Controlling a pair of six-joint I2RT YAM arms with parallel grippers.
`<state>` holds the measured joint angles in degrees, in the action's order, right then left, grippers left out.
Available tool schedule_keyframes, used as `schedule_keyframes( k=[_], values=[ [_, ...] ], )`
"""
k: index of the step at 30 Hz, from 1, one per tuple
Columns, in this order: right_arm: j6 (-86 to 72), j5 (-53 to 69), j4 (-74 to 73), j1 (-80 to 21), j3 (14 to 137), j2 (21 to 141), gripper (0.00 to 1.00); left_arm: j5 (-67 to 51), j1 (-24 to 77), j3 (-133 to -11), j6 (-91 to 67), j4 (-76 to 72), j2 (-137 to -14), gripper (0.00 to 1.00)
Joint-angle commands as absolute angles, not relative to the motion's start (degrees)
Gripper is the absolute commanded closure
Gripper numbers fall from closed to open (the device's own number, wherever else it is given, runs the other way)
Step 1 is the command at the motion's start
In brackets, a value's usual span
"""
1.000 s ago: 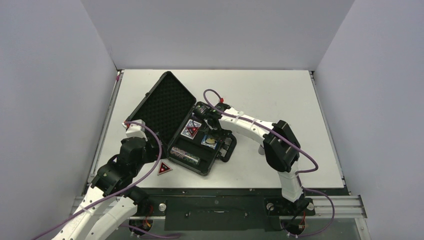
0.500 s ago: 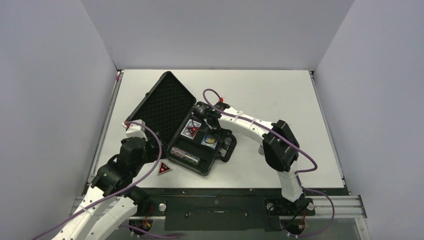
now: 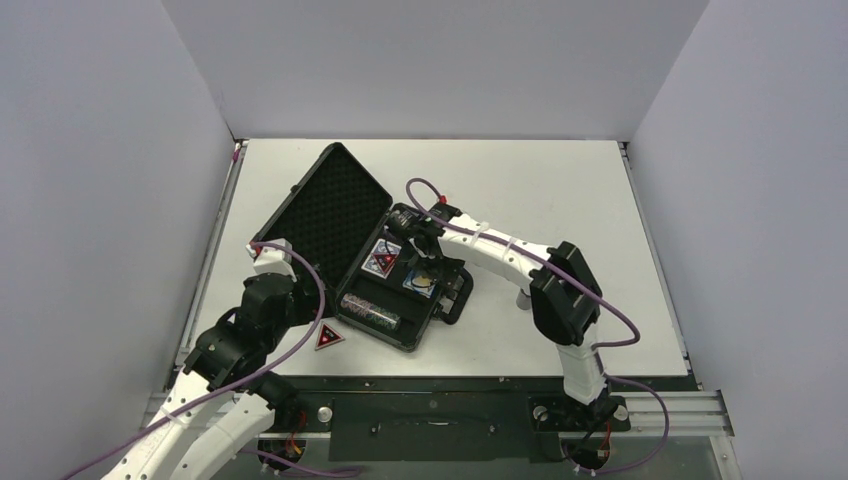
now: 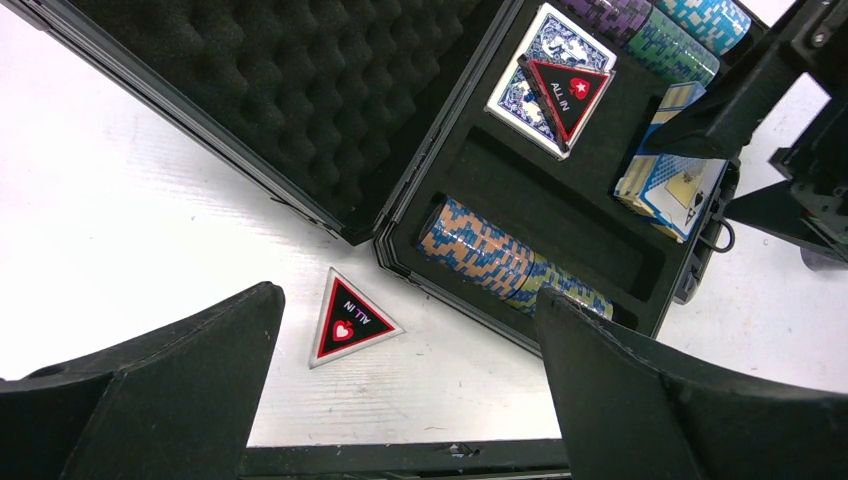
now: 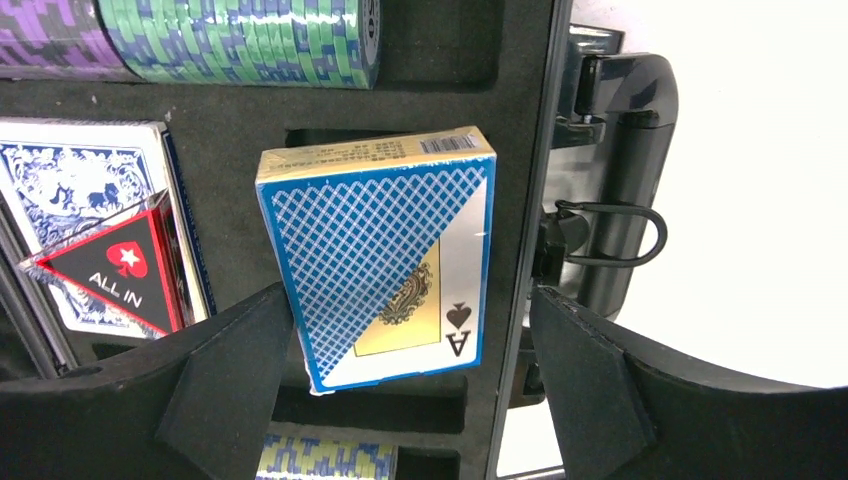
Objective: Pack up texas hold em set
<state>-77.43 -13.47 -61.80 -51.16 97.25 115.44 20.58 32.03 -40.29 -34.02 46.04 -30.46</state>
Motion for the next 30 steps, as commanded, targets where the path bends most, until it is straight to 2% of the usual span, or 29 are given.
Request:
schedule_keyframes(
  k=[1,10,12,13,15,22,26,30],
  values=[
    [-75.29,-14.84,-66.27,-52.12,98.6,108.78,0.18,20.26,31.64,-41.01,-34.18,44.03,-30.72,0.04],
    [-66.59,-15.34,-59.31,-51.94,98.27,104.29,0.22,20.22,31.64,-41.04,-34.19,44.03,-31.34,0.04],
    [-64.29,-14.76,-57.11,-51.71,98.68,104.04,0.28,20.29,31.64,-41.04,-34.18,44.1,-31.33,0.04],
    [-63.56,-14.46,-55.15,-51.65,98.73,103.84,0.34,20.3,31.64,-41.0,-34.23,44.07,-31.35,0.04],
    [-61.33,-12.99,-52.29,-51.43,98.6,103.65,0.41,20.37,31.64,-40.96,-34.26,44.12,-31.44,0.04],
    [-53.77,-7.38,-45.08,-50.81,96.12,103.8,0.45,20.32,31.73,-40.96,-34.24,44.21,-31.53,0.04],
    [-51.56,-5.7,-42.53,-49.16,95.15,104.72,0.57,20.17,31.73,-40.96,-34.26,44.12,-31.6,0.04],
    [-50.38,-2.37,-39.34,-47.14,94.34,106.22,0.64,19.82,31.73,-40.94,-34.13,43.95,-31.75,0.04]
  ],
)
